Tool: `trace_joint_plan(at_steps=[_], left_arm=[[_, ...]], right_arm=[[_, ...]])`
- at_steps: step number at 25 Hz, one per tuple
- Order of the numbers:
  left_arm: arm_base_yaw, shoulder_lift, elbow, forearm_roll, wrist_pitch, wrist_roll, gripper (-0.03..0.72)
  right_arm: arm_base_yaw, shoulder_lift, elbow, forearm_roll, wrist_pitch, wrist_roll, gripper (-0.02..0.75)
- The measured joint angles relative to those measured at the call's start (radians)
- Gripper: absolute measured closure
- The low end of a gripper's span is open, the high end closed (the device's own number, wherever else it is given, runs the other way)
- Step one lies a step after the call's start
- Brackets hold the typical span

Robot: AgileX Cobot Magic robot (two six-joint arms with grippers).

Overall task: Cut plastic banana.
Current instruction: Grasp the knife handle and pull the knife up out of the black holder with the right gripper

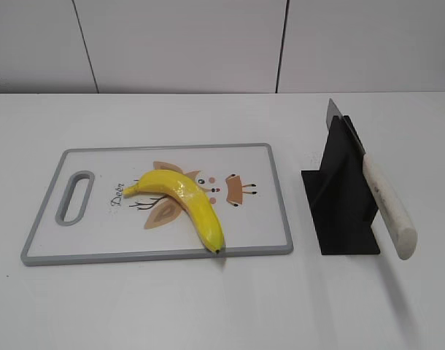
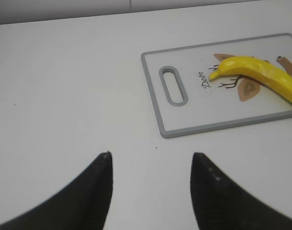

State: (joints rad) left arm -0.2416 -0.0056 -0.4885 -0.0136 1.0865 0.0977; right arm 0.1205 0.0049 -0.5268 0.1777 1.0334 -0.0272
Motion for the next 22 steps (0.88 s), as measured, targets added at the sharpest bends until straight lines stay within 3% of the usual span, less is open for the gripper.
trace_joint_plan(at_steps=[18,22], left_arm=[[0.0,0.0,0.0,0.0,0.0,0.0,0.199],[0.0,0.0,0.0,0.0,0.0,0.0,0.199]], right_arm=[[0.002,0.648,-0.184,0.035,0.032,-0.037,0.146],[0.057,0.775,-0.217,0.035,0.029,-0.041,0.146]])
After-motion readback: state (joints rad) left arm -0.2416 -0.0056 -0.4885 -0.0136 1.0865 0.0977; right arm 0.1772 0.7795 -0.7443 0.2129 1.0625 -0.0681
